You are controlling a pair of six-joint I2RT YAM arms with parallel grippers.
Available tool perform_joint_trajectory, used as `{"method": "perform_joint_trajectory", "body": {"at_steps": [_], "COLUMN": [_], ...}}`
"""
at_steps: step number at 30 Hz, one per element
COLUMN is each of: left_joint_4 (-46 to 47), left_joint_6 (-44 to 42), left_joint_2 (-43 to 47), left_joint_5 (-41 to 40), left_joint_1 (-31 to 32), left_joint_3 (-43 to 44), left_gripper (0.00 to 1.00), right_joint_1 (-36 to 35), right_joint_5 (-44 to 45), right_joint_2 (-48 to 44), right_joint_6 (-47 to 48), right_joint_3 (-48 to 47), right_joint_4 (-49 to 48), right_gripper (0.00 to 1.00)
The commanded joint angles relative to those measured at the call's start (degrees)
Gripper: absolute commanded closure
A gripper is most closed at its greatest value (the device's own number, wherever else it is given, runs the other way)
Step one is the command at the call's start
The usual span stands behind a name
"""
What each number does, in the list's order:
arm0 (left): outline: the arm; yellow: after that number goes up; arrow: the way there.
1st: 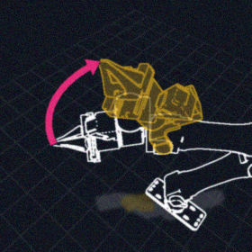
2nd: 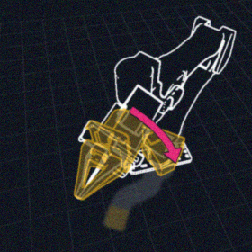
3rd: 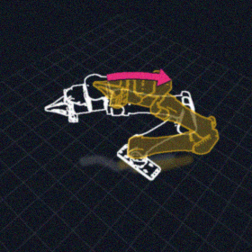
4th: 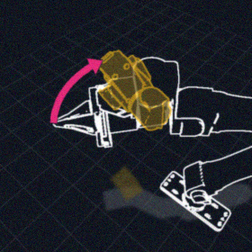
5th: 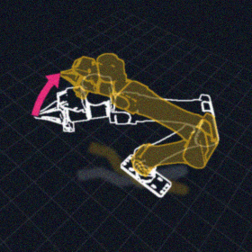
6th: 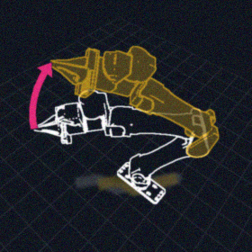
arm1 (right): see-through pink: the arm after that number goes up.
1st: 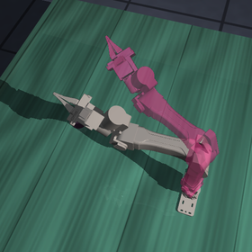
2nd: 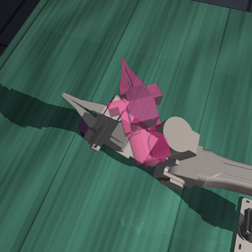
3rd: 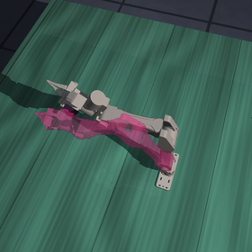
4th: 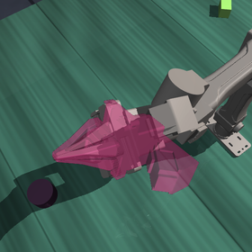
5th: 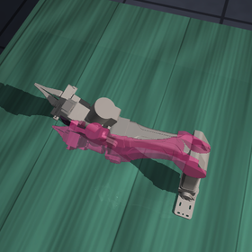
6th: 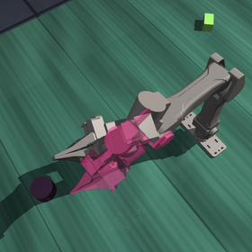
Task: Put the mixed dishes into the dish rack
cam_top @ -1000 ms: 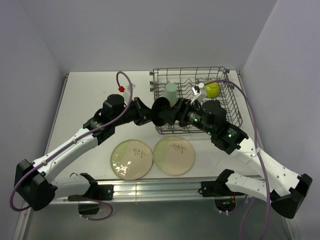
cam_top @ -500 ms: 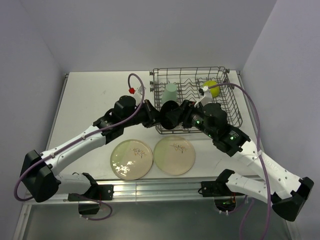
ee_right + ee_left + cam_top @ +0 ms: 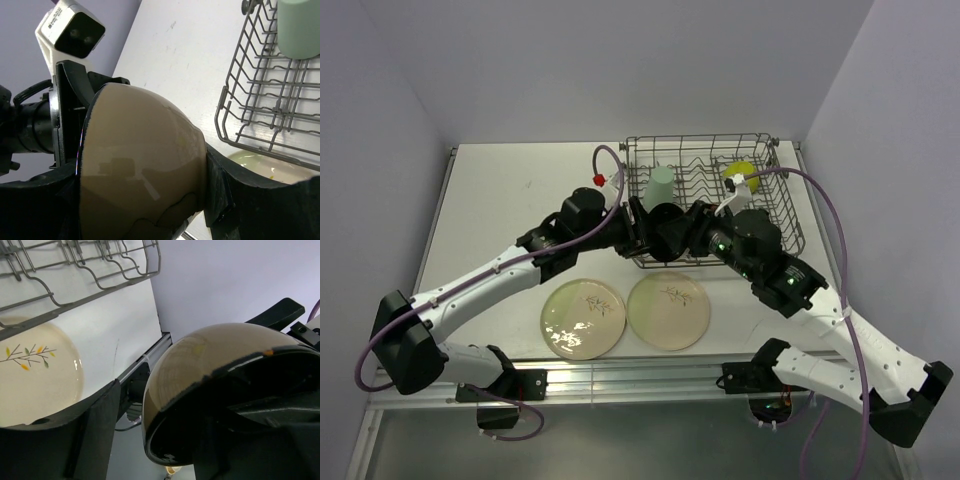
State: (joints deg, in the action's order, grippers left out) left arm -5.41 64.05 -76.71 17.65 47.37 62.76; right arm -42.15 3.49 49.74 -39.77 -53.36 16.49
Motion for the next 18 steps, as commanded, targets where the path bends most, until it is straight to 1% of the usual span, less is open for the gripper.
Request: {"method": "perform_joint_trajectory", "body": {"at_steps": [1,6,12,18], "left_joint_4": [5.6,5.6,1.6,0.1], "left_joint_6": [-0.2,-0.7,-1.6,-2.8], "left_joint_2": [0.1,-0.3,1.5,3.1], "left_joint_5": [3.1,2.7,0.3,-0.4], "left_joint_1": [1.2,1.2,1.3,1.3], "left_joint_3": [4.0,4.6,4.5,3.9], "left_gripper": [0.40,0.38,0.35,0.27], "right_joint_1": [-0.9,-0.8,-0.7,-0.7], "right_joint_5": [-1.5,0.3,4.0,6.3], "right_joint_2": [-1.4,-1.9,-3.4,-4.7], "right_joint_6": [0.5,0.4,0.2,0.5], "right_joint_3": [-1.4,-2.1,-2.4,-2.2], "right_joint_4": [-1.8,0.5,3.5,5.3], "right_gripper": [1.00,1.00,1.00,1.00]}}
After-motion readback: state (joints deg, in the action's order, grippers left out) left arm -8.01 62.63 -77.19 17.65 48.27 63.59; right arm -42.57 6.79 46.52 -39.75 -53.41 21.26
